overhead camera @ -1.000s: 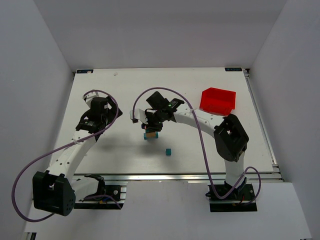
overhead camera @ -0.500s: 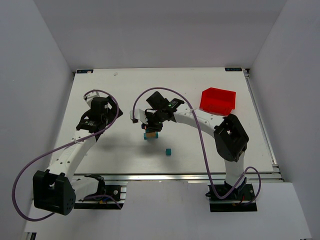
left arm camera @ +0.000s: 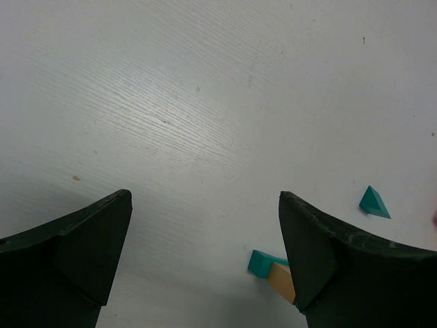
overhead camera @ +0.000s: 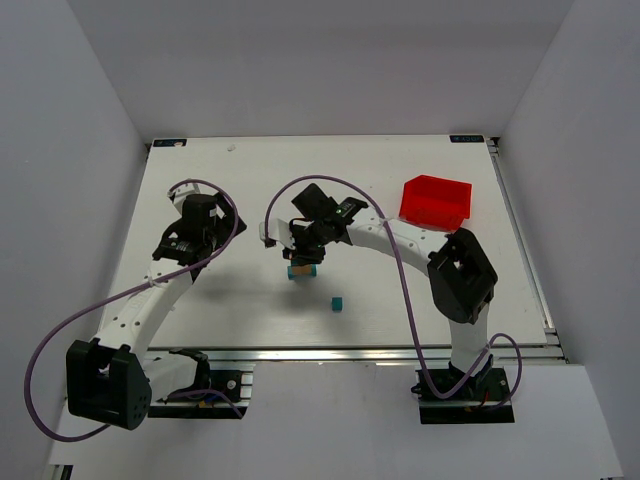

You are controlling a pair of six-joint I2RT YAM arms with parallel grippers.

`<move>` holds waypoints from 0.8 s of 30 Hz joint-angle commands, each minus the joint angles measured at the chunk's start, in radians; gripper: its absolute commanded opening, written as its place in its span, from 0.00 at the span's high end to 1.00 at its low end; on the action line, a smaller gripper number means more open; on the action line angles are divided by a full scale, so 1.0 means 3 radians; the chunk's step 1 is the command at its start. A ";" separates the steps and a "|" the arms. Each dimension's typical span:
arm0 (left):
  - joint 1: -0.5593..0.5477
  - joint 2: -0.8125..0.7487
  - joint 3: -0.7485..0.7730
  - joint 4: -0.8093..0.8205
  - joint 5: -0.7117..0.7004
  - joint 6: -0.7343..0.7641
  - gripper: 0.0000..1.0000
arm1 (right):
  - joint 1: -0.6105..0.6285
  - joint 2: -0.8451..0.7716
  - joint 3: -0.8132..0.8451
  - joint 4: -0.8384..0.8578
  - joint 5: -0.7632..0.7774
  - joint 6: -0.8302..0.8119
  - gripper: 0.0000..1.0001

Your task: Build the wood block tower

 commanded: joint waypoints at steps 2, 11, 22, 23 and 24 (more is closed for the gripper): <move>-0.0011 -0.0023 -0.0020 0.0061 0.0035 0.0020 0.02 | 0.0038 -0.0007 0.0050 -0.0047 -0.0033 -0.0022 0.69; -0.0016 -0.0007 -0.0010 0.0061 0.0051 0.0026 0.02 | 0.0048 -0.0012 0.0025 -0.0016 0.0013 -0.0012 0.64; -0.0011 -0.0018 -0.0010 0.0056 0.0040 0.0020 0.02 | 0.0048 -0.0018 0.0004 -0.0016 0.0033 -0.0022 0.52; -0.0011 -0.0018 -0.0015 0.0056 0.0040 0.0020 0.02 | 0.0048 -0.0018 -0.0001 -0.0016 0.0033 -0.0017 0.52; -0.0011 -0.0018 -0.0015 0.0056 0.0046 0.0020 0.02 | 0.0048 -0.0018 0.0009 -0.0011 0.0033 -0.0017 0.50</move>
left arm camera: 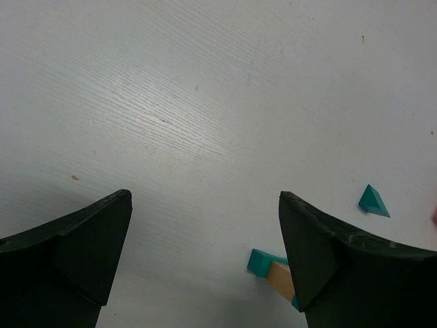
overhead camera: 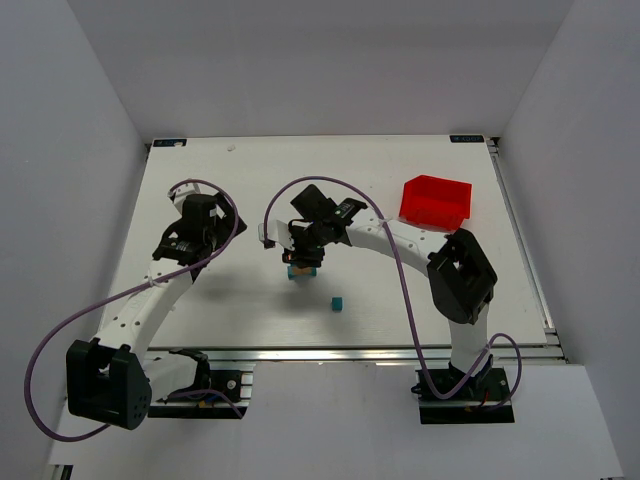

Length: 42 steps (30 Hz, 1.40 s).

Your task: Build the wood block tower

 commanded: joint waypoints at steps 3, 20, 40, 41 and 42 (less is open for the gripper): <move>-0.0011 -0.0027 -0.0020 0.0065 0.0024 0.0019 0.02 | 0.0020 -0.0023 0.0024 -0.0011 0.0002 -0.0003 0.47; -0.0016 -0.0272 0.0210 -0.0359 0.0034 -0.0154 0.02 | 0.0005 -0.0686 0.0336 0.0161 0.0561 0.0597 0.11; -0.0021 -0.0497 0.0041 -0.0492 0.0300 -0.0180 0.02 | 0.0163 -0.1603 -0.1765 0.0178 0.1796 0.4941 0.11; -0.0021 -0.0497 0.0041 -0.0477 0.0315 -0.0180 0.02 | 0.0184 -0.1552 -0.1770 0.0209 0.1832 0.4972 0.11; -0.0026 -0.0502 0.0031 -0.0472 0.0320 -0.0170 0.02 | 0.0209 -0.1516 -0.1765 0.0219 0.1847 0.4977 0.11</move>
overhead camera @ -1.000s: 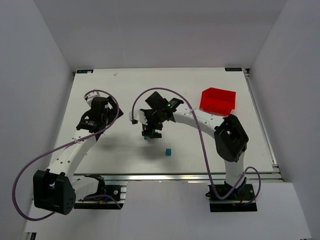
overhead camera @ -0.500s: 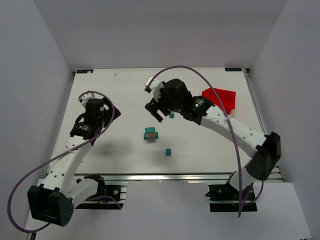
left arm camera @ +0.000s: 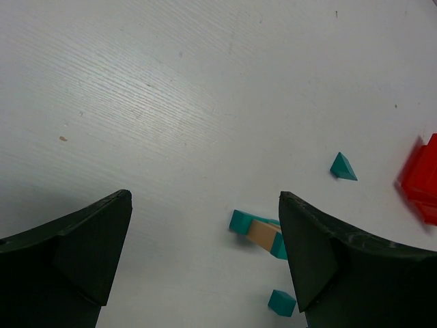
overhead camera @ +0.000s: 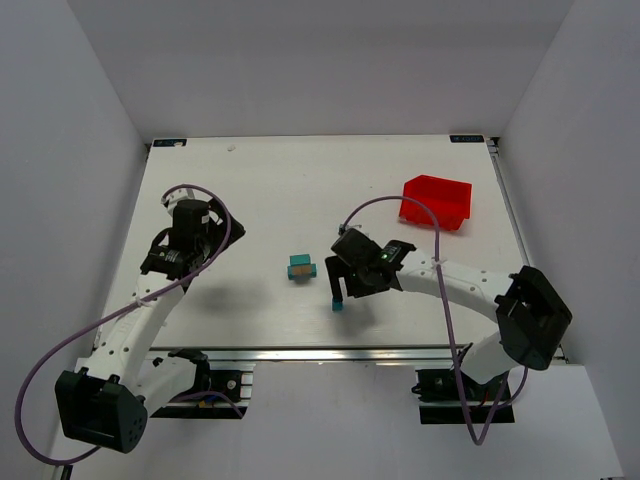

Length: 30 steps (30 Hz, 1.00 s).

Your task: Build the wood block tower

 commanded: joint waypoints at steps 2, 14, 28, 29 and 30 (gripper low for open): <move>-0.0035 -0.0086 -0.0047 0.0028 0.0071 0.0036 0.02 | 0.0132 0.0113 0.0122 0.0265 0.0144 0.0426 0.12; -0.0041 -0.0122 -0.0088 0.0048 0.0000 0.0051 0.02 | 0.0265 0.0594 0.0250 0.0183 0.0134 0.0416 0.32; -0.0046 -0.0173 -0.0088 0.0069 -0.0021 0.0082 0.02 | 0.0260 0.0712 0.0270 0.0301 0.0026 0.0273 0.64; -0.0046 -0.0173 -0.0083 0.0064 -0.0021 0.0082 0.02 | 0.0260 0.0702 0.0265 0.0311 0.0026 0.0263 0.66; -0.0046 -0.0168 -0.0083 0.0059 -0.0016 0.0082 0.02 | 0.0265 0.0677 0.0260 0.0316 0.0041 0.0258 0.74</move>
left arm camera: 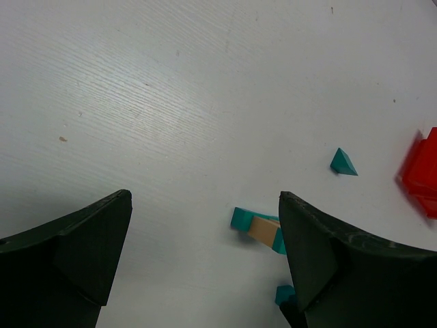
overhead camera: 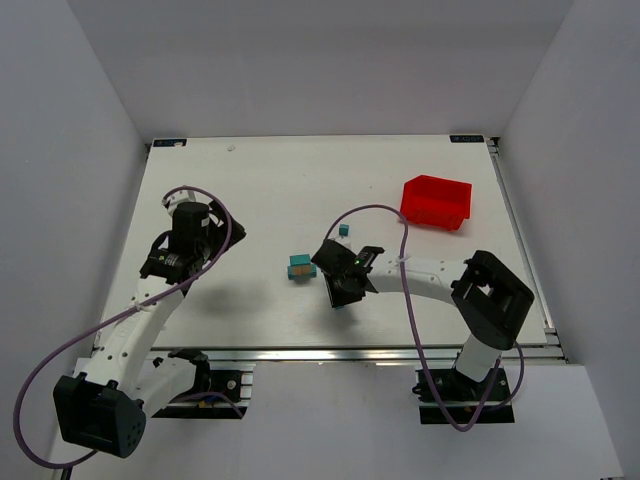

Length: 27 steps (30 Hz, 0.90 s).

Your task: Build the wood block tower

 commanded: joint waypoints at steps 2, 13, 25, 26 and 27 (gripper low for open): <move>-0.0009 -0.0075 -0.0028 0.0040 0.0004 0.0036 0.02 | 0.0007 -0.0071 0.0100 0.0101 0.0021 -0.0046 0.77; -0.0009 -0.0080 -0.0028 0.0188 0.0183 0.0225 0.02 | 0.0002 -0.0833 0.0401 0.0546 -0.0013 -0.2238 0.82; -0.0004 -0.0029 0.0003 0.0224 0.0106 0.0358 0.02 | -0.0080 -0.0369 0.1188 0.0148 -0.1286 -0.4801 0.83; -0.0004 -0.0029 0.0003 0.0229 0.0106 0.0374 0.02 | -0.0090 -0.0323 0.1326 0.0061 -0.1344 -0.4898 0.83; -0.0004 -0.0024 0.0003 0.0229 0.0106 0.0379 0.02 | -0.0095 -0.0277 0.1393 -0.0112 -0.1400 -0.5066 0.82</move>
